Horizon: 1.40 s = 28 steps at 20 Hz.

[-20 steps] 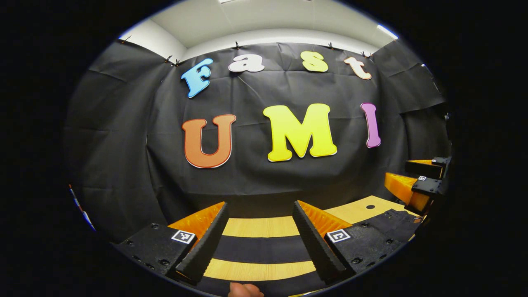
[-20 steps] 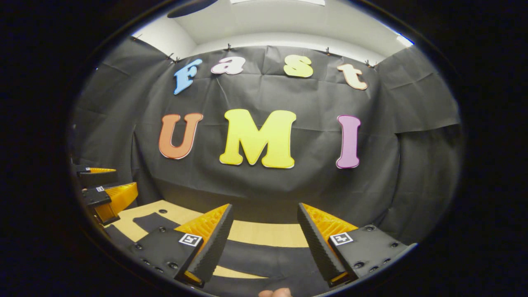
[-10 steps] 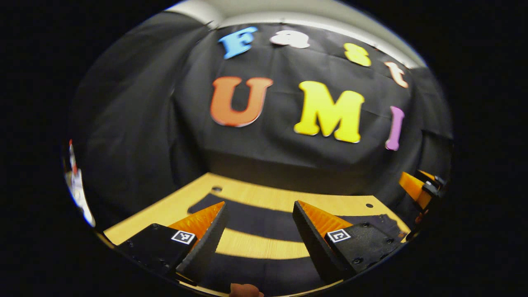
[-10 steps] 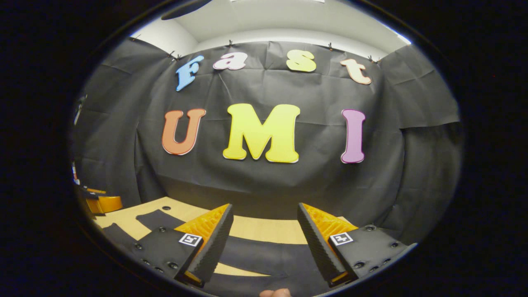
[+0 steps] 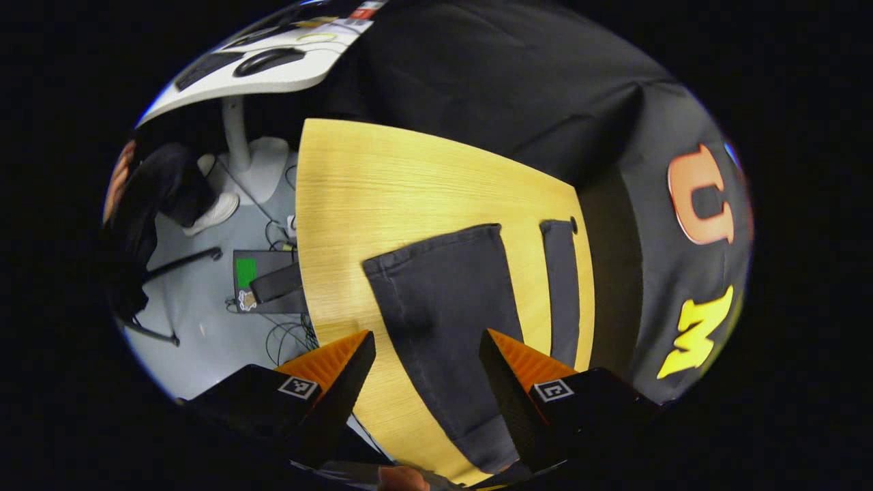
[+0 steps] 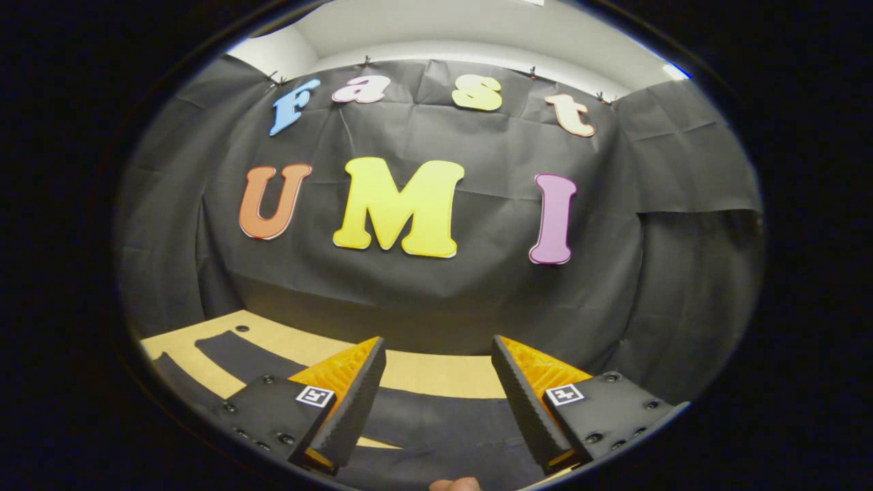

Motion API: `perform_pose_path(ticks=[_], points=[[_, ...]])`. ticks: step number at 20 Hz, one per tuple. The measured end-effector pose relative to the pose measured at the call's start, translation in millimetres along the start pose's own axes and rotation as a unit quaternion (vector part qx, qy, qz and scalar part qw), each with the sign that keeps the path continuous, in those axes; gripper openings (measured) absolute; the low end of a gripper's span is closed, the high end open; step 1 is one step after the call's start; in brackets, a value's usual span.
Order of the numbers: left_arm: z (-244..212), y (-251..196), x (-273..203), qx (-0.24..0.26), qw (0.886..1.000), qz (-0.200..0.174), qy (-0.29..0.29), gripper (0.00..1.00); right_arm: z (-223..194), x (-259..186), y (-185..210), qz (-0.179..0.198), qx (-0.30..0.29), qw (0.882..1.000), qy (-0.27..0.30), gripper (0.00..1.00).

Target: Grasp the waist and the cuffs of the jeans and fold them to make the two legs overlap; first hold the waist and fold one-third of the jeans toward the cuffs, then hold the cuffs and fold the remaining one-third in the same direction to finish folding.

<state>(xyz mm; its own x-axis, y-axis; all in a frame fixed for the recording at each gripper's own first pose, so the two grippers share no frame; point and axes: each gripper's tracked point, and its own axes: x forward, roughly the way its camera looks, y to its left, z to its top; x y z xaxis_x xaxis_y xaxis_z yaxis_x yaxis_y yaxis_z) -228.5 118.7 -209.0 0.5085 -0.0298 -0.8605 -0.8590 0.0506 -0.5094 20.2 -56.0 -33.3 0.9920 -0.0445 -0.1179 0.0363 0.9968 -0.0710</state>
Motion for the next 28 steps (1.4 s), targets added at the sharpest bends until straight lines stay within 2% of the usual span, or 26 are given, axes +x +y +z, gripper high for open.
perform_pose_path(ticks=[1, 2, 3, 5, 9, 10, 11, 12, 13, 16, 18, 19, 20, 22, 23, 24, 25, 26, 27, 28], points=[[11, 10, -3, -0.014, 1.0, 0.008, 0.008, 0.99, -2, 0, -7, -0.005, -0.004, 1.0, 0.003, 0.96], [2, 17, -8, -0.021, 0.999, 0.022, 0.015, 0.99, -3, -1, -15, -0.012, -0.005, 1.0, 0.005, 0.93], [5, 19, -8, -0.025, 0.999, 0.034, 0.017, 1.0, -4, -3, -23, -0.021, -0.004, 1.0, 0.008, 0.96], [8, 21, -6, -0.033, 0.999, 0.039, 0.019, 1.0, -2, -4, -39, -0.039, 0.002, 0.999, 0.009, 0.93], [13, 17, 11, -0.032, 0.998, 0.054, 0.025, 0.99, -5, -8, -69, -0.075, 0.001, 0.997, 0.015, 0.93], [14, 15, 14, -0.032, 0.997, 0.058, 0.027, 1.0, -8, -9, -75, -0.082, 0.002, 0.996, 0.019, 0.96], [18, 11, 14, -0.032, 0.998, 0.057, 0.024, 0.99, -10, -10, -81, -0.089, 0.004, 0.996, 0.022, 0.93], [20, 10, 21, -0.029, 0.997, 0.061, 0.023, 0.99, -14, -11, -87, -0.096, 0.008, 0.995, 0.027, 0.96], [23, 7, 23, -0.029, 0.997, 0.062, 0.022, 0.99, -17, -11, -92, -0.102, 0.013, 0.994, 0.032, 0.93], [23, 2, 29, -0.011, 0.997, 0.072, 0.022, 0.99, -42, -10, -104, -0.107, 0.039, 0.991, 0.071, 0.99], [21, 9, 29, 0.018, 0.995, 0.09, 0.034, 0.97, -63, -9, -108, -0.104, 0.066, 0.986, 0.112, 0.94], [22, 11, 28, 0.022, 0.995, 0.094, 0.032, 0.88, -70, -10, -112, -0.104, 0.082, 0.983, 0.124, 0.94], [24, 15, 31, 0.023, 0.994, 0.102, 0.026, 0.85, -72, -9, -116, -0.107, 0.093, 0.982, 0.128, 0.97], [25, 18, 34, 0.016, 0.995, 0.094, 0.019, 0.52, -75, -10, -123, -0.116, 0.103, 0.98, 0.128, 0.93], [24, 19, 35, 0.014, 0.996, 0.09, 0.019, 0.35, -78, -11, -128, -0.122, 0.106, 0.978, 0.132, 0.96], [23, 17, 36, 0.015, 0.996, 0.081, 0.022, 0.29, -85, -11, -137, -0.126, 0.112, 0.976, 0.141, 0.93], [23, 16, 36, 0.018, 0.996, 0.079, 0.027, 0.14, -93, -11, -144, -0.13, 0.123, 0.972, 0.155, 0.94], [24, 17, 37, 0.019, 0.996, 0.077, 0.028, 0.1, -102, -10, -151, -0.131, 0.142, 0.966, 0.173, 0.93], [24, 15, 37, 0.02, 0.997, 0.074, 0.03, 0.08, -117, -12, -160, -0.134, 0.166, 0.957, 0.199, 0.96], [24, 16, 38, 0.017, 0.997, 0.07, 0.029, 0.08, -141, -19, -168, -0.135, 0.21, 0.934, 0.254, 0.96]])
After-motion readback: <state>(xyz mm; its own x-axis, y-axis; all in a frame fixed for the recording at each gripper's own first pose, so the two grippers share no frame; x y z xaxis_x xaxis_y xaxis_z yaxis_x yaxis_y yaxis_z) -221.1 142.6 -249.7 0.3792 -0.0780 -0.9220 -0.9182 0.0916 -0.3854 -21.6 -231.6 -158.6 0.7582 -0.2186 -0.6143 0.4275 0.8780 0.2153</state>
